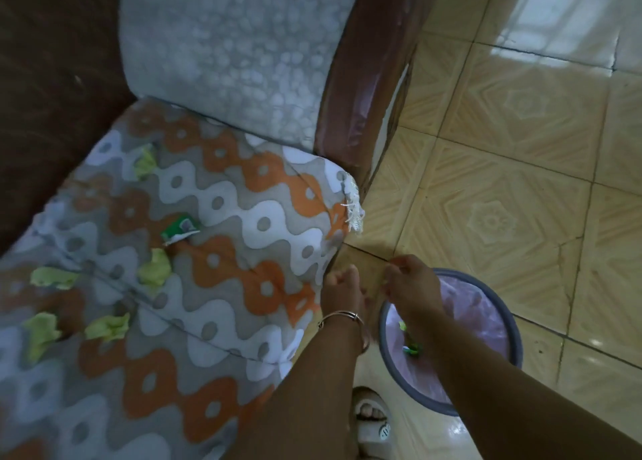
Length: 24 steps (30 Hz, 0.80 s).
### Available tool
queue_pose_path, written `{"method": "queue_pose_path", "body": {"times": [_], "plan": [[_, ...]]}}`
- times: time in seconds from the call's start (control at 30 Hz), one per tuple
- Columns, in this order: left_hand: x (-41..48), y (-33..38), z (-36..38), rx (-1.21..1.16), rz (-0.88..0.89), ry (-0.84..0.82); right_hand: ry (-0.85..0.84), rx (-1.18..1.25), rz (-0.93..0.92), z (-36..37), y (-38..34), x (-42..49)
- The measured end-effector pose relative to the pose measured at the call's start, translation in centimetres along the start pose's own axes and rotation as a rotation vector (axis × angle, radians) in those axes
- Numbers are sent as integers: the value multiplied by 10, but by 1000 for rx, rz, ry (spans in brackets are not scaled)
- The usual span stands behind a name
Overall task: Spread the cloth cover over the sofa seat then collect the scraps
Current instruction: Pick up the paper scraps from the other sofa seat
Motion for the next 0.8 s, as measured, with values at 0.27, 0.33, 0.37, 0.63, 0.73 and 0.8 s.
{"method": "queue_pose_path", "body": {"times": [0.27, 0.33, 0.37, 0.63, 0.73, 0.8], "plan": [[3, 62, -107, -33, 205, 163, -198, 46, -202, 98, -82, -35], [-6, 76, -142, -21, 264, 274, -252, 16, -236, 127, -94, -47], [-11, 83, -161, -11, 283, 344, -273, 2, -244, 140, -99, -53], [-11, 102, -301, 242, 388, 692, -469, -328, -471, 249, -144, -110], [4, 98, -332, 501, 325, 728, -507, -398, -611, 286, -155, -123], [19, 93, -346, 603, 310, 698, -547, -502, -681, 312, -157, -129]]}}
Point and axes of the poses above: each hand's wrist, its own x-axis towards the middle knuckle, its own z-axis out of the palm, y = z × x, the point moved 7 cm from there along x, towards the middle knuckle, and after that the axes turned 13 degrees about -z, right-handed, at the moved point
